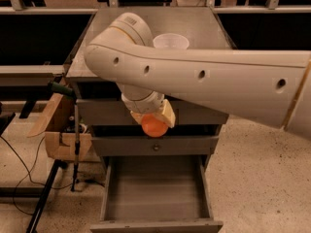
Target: Pick orange from bottom drawer and place on counter
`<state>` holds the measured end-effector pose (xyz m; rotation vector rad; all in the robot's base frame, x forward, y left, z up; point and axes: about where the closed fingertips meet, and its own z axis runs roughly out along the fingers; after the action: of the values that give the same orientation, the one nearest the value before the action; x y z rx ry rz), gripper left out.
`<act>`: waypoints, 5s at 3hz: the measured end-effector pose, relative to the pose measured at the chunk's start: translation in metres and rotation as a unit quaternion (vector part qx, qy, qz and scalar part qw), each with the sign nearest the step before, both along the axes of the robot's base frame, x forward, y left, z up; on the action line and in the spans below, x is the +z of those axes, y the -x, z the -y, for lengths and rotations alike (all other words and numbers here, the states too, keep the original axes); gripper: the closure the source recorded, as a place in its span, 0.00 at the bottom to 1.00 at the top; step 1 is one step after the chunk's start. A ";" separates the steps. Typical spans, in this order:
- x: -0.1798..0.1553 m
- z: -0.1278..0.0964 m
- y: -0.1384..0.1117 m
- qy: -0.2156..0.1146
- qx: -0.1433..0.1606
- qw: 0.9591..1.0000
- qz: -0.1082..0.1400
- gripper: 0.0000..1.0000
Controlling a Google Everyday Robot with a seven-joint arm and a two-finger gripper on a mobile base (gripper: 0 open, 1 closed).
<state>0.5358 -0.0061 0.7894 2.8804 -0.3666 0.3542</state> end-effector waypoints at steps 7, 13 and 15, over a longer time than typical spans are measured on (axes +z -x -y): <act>0.079 -0.105 -0.095 -0.210 0.026 0.956 0.205 1.00; 0.081 -0.134 -0.247 -0.292 -0.082 0.935 0.184 0.72; 0.064 -0.129 -0.255 -0.244 -0.141 0.945 0.165 0.26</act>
Offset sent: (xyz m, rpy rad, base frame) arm -0.0086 -0.0206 0.0115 -0.0129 -0.0037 -0.0457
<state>0.7911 0.1226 0.8539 3.1599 -1.0480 0.7947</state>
